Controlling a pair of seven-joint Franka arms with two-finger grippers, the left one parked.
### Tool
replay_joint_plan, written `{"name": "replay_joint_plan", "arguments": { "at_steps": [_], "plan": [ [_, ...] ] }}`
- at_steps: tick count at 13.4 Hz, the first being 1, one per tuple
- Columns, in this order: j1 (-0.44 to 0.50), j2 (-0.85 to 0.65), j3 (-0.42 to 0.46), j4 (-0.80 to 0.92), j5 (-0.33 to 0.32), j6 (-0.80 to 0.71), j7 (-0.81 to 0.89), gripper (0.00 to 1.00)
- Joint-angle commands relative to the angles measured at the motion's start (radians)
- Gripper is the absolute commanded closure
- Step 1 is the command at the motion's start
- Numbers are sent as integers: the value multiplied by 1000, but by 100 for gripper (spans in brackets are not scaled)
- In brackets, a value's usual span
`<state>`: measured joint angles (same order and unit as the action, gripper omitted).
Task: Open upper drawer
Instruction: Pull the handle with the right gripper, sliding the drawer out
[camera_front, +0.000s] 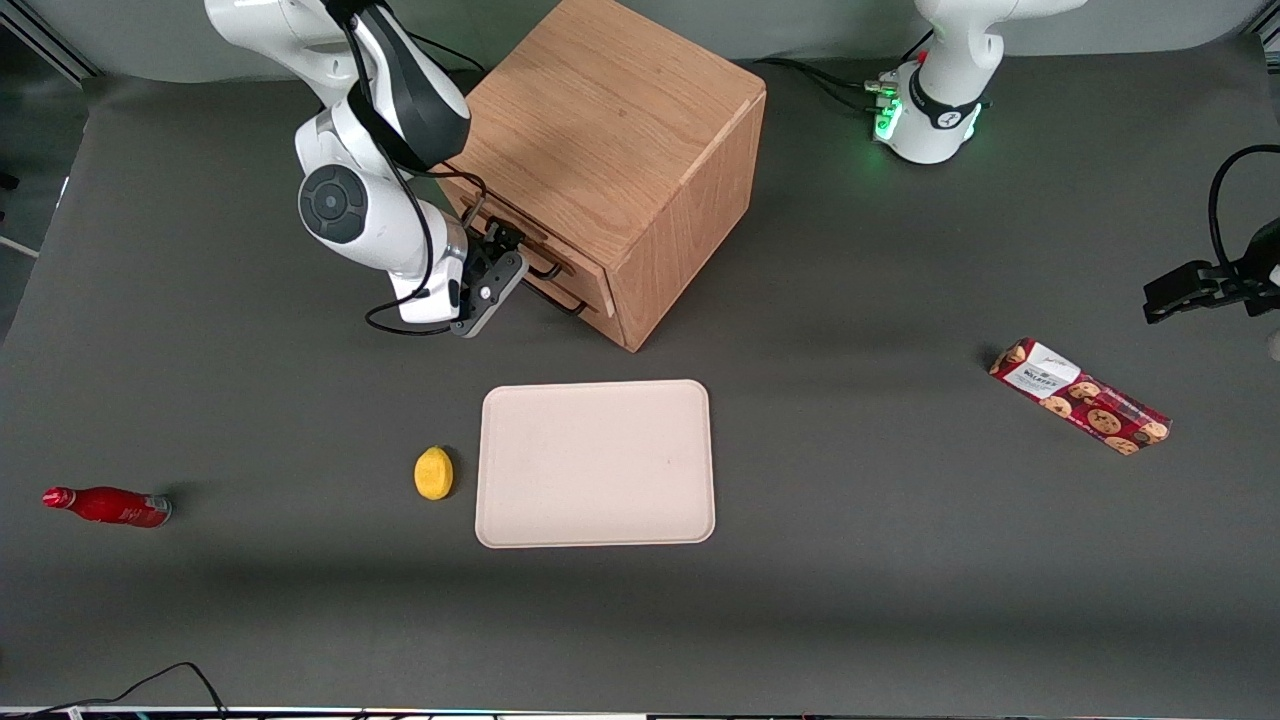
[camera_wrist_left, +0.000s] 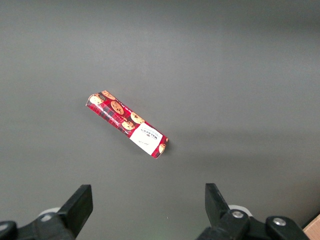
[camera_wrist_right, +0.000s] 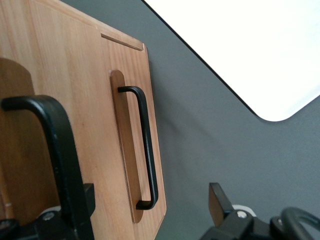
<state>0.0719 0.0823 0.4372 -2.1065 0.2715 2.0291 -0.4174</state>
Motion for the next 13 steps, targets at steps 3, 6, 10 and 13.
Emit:
{"name": "replay_joint_plan", "arguments": {
  "at_steps": [3,6,10,13],
  "plan": [
    [-20,33,-9,20,-6,43,-34,0],
    [-20,48,-43,43,-41,43,-35,0],
    [-21,62,-84,78,-83,43,-37,0],
    [-21,89,-100,103,-112,43,-37,0]
  ]
}}
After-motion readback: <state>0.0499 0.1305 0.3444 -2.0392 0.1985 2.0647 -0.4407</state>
